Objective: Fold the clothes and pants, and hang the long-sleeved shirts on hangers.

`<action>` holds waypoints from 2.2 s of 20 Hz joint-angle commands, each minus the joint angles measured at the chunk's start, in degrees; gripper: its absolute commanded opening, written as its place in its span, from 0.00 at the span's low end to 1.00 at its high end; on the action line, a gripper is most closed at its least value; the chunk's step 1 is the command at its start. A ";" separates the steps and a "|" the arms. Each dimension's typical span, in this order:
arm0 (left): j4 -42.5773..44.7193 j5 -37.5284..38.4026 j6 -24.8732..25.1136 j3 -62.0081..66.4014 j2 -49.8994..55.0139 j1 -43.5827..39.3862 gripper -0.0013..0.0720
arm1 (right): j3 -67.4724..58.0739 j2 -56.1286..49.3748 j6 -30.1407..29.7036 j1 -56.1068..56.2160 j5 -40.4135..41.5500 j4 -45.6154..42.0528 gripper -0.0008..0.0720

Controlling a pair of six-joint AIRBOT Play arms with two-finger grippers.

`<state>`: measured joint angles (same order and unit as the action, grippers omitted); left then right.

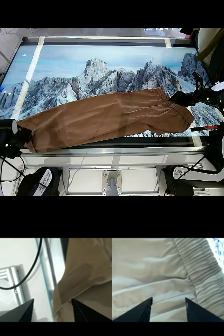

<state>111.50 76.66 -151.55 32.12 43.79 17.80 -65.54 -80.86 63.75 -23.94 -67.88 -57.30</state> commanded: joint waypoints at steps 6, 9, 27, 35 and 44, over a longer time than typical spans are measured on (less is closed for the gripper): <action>-8.07 -17.51 25.33 13.49 1.68 24.55 0.75 | -7.96 0.00 4.98 0.02 -0.15 -2.91 0.66; -31.63 -8.87 52.41 18.67 13.25 44.19 0.75 | -8.20 -0.02 7.67 0.07 -3.39 -1.16 0.66; -59.58 -1.97 92.45 40.39 54.55 49.42 0.97 | -8.20 0.13 15.30 9.99 0.00 7.52 0.66; -50.53 -3.82 91.56 40.76 57.24 43.71 0.97 | -8.20 1.90 15.08 10.01 2.56 6.69 0.66; -61.07 -2.86 95.41 42.82 56.70 39.91 0.03 | -8.20 1.88 16.74 9.73 7.76 0.52 0.62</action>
<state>53.32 72.99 -56.80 74.06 100.90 59.09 -73.67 -78.98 78.91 -14.00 -63.86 -52.51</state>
